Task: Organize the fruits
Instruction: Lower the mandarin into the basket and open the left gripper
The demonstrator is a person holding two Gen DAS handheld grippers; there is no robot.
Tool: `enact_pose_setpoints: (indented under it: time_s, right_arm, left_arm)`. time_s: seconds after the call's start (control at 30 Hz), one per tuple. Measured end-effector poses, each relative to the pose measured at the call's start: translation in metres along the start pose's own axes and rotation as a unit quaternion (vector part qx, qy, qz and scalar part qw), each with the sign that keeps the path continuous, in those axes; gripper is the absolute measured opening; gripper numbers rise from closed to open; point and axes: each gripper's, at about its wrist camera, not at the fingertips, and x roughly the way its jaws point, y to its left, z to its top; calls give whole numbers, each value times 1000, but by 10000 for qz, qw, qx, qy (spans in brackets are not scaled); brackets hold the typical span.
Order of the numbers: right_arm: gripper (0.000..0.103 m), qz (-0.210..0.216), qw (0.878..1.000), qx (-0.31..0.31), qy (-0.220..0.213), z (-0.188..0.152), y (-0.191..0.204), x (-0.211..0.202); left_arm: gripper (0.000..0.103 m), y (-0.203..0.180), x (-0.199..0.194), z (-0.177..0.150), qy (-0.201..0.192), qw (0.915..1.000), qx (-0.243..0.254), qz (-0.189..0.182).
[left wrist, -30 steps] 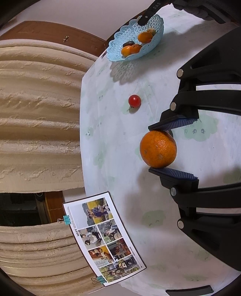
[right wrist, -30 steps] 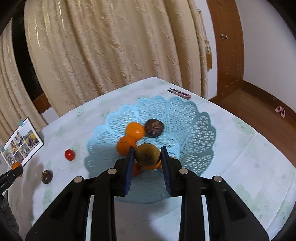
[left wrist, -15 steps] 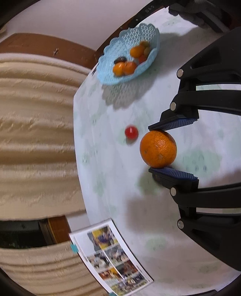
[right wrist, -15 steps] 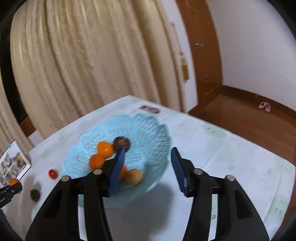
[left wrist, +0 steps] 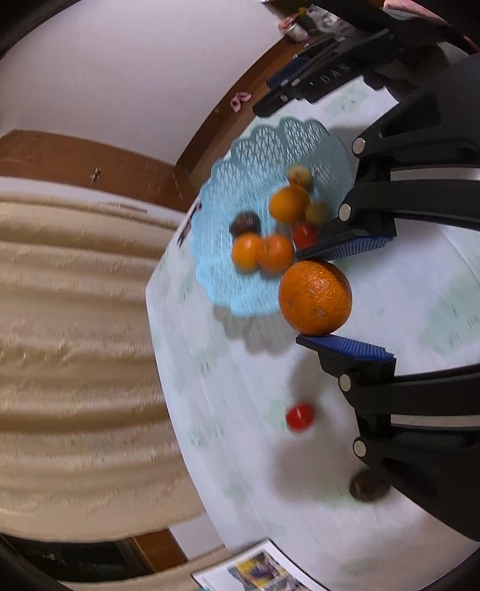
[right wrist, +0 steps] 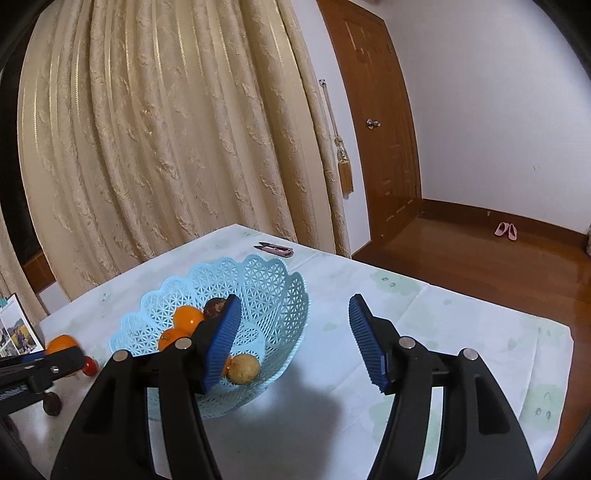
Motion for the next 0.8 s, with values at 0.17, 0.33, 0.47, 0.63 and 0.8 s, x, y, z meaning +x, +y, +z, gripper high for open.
enact_pose_setpoints:
  time_s: [0.17, 0.33, 0.47, 0.63, 0.8]
  right_arm:
    - [63, 13, 10000, 62, 14, -1, -1, 1]
    - [63, 38, 9999, 117, 30, -1, -3, 1]
    - [63, 50, 9998, 161, 49, -1, -5, 2]
    - [63, 50, 9999, 145, 34, 0, -4, 2]
    - [69, 35, 9999, 154, 3, 0, -5, 1]
  left_arm:
    - [39, -18, 13, 7, -6, 9996, 105, -263]
    - [45, -29, 22, 10, -60, 9990, 141, -413]
    - [74, -27, 16, 10, -252, 9985, 99, -469]
    - [74, -16, 9, 12, -310, 9989, 33, -364]
    - [74, -1, 1, 10, -328, 9994, -34, -134]
